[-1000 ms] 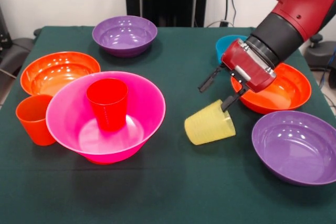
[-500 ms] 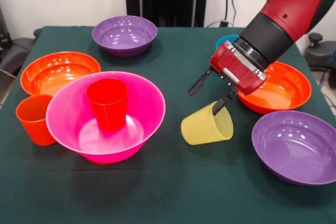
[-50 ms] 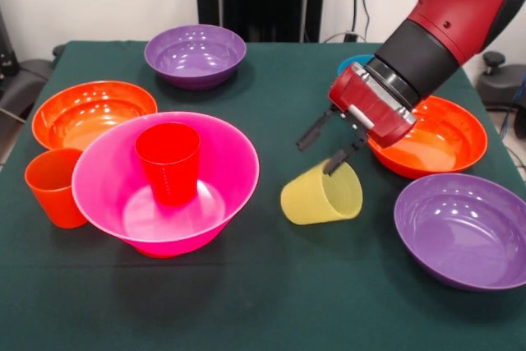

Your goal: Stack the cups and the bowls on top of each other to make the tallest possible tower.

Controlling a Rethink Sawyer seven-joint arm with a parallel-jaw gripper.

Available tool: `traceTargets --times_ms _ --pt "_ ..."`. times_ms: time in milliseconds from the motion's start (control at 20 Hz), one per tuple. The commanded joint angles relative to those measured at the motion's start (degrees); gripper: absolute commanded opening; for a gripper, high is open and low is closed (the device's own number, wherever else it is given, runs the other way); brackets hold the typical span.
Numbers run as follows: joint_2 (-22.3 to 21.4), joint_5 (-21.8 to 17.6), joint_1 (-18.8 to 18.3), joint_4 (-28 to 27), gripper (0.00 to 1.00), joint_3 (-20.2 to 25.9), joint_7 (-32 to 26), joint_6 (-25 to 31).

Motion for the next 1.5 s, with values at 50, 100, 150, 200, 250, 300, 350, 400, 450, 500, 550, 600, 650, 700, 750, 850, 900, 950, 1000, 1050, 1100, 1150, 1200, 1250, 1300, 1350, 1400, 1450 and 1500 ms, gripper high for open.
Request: traceTargets --times_ms 50,100,150,200,250,300,350,400,450,500,550,600,650,700,750,850,900,950,1000,1050,1100,1150,1200,1250,1300,1350,1400,1450,1500 --pt "-2.56 0.05 -2.31 3.45 0.0 13.07 8.37 -6.2" --pt "-4.76 0.08 -3.53 4.65 0.0 16.77 7.76 -8.63" --pt "-5.75 0.4 -3.91 5.2 0.0 18.38 7.74 -8.68" --pt "-6.04 0.56 -3.93 5.07 0.0 18.76 7.51 -7.31" --pt "-7.05 0.03 -4.12 5.29 0.0 19.49 6.08 -5.12" --pt "-8.84 -0.35 -5.13 6.18 0.0 21.88 4.58 -4.1" --pt "-9.34 -0.28 -4.88 6.35 0.0 21.78 4.53 -1.82" --pt "-10.02 -0.3 -4.95 6.6 0.0 22.14 4.47 -0.23" --pt "-11.23 -0.23 -5.59 7.31 0.0 23.68 4.12 0.08" --pt "-12.02 -0.43 -6.31 7.72 0.0 25.09 3.71 -0.43" --pt "-12.5 -0.83 -6.79 7.91 0.0 25.96 3.38 -1.1" --pt "-12.9 -1.26 -7.47 8.11 0.0 27.13 2.95 -2.12" --pt "-13.14 -1.69 -7.78 8.16 0.0 27.62 2.67 -2.4" --pt "-13.38 -2.12 -8.1 8.21 0.0 28.11 2.4 -2.68" --pt "-13.66 -2.65 -8.48 8.32 0.0 28.69 1.99 -3.15" --pt "-14.2 -3.69 -9.41 8.64 0.0 29.87 1.12 -4.04" --pt "-14.37 -4.1 -9.82 8.8 0.0 30.31 0.9 -4.44" --pt "-14.35 -4.37 -10.0 8.89 0.0 30.3 0.97 -4.61" --pt "-14.33 -4.64 -10.17 8.99 0.0 30.29 1.04 -4.79" --pt "-13.98 -4.47 -9.84 8.97 0.0 29.62 1.89 -4.89" --pt "-13.64 -4.64 -9.55 8.8 0.0 28.86 2.26 -5.26" --pt "-13.31 -4.68 -9.22 8.71 1.0 28.15 2.9 -5.53" --pt "-13.18 -4.61 -9.06 8.76 1.0 27.9 3.18 -5.84" --pt "-13.05 -4.54 -8.9 8.8 1.0 27.65 3.47 -6.14" --pt "-12.91 -4.36 -8.83 8.8 1.0 27.51 3.76 -6.0" --pt "-11.49 -3.9 -7.34 7.89 1.0 24.83 4.97 -4.43" --pt "-10.14 -3.56 -6.04 7.04 1.0 22.42 6.04 -3.17" --pt "-8.81 -3.2 -4.82 6.4 1.0 20.12 7.17 -1.48" --pt "-7.48 -2.84 -3.61 5.76 1.0 17.81 8.29 0.22"
